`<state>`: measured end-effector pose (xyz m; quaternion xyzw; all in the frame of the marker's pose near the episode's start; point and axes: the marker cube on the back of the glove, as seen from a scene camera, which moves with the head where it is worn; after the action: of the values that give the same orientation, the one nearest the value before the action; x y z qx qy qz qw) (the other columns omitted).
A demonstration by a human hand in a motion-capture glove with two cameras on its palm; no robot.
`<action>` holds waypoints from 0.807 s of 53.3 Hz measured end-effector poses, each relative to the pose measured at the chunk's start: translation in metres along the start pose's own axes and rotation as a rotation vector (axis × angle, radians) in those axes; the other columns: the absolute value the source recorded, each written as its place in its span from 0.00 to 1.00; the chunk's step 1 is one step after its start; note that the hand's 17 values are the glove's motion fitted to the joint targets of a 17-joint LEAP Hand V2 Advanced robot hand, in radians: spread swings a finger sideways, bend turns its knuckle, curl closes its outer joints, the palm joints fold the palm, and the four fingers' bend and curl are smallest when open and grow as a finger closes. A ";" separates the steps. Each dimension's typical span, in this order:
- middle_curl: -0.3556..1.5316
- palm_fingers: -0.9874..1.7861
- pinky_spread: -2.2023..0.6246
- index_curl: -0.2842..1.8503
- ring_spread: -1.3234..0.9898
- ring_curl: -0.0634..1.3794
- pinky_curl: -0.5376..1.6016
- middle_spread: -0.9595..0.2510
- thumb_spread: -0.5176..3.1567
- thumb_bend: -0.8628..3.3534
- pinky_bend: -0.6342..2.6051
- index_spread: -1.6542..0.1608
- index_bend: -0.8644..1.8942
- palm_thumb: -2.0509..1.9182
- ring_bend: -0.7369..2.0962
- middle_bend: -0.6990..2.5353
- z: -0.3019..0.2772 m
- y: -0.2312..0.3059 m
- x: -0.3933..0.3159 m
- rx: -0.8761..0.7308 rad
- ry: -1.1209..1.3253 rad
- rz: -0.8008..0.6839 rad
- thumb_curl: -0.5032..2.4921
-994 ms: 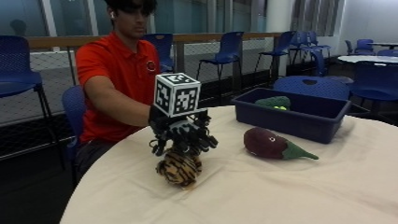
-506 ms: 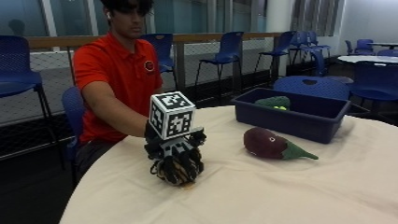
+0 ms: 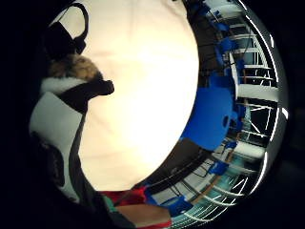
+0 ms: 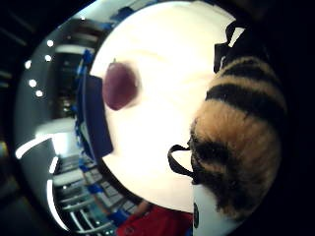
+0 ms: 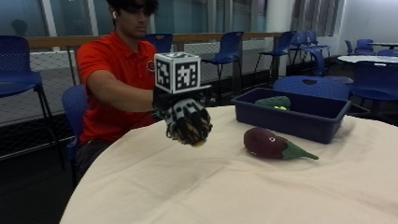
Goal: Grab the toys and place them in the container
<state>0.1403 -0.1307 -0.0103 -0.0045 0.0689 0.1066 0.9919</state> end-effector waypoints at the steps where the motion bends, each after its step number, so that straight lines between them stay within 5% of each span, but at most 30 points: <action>1: 0.33 0.64 0.64 0.32 0.43 0.27 0.42 0.58 0.49 0.25 0.55 0.69 0.37 0.64 0.56 0.30 -0.005 -0.001 -0.003 0.007 0.004 -0.002 0.33; 23: 0.36 0.67 0.63 0.36 0.38 0.28 0.42 0.53 0.43 0.23 0.52 0.68 0.38 0.66 0.53 0.30 -0.107 -0.005 -0.204 0.118 -0.049 -0.243 0.38; 43: 0.40 0.70 0.63 0.39 0.36 0.30 0.41 0.49 0.39 0.22 0.50 0.68 0.38 0.67 0.52 0.30 -0.103 0.005 -0.408 0.123 -0.034 -0.471 0.42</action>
<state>-0.2694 -0.2145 -0.0559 0.0418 0.0557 -0.1319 0.9888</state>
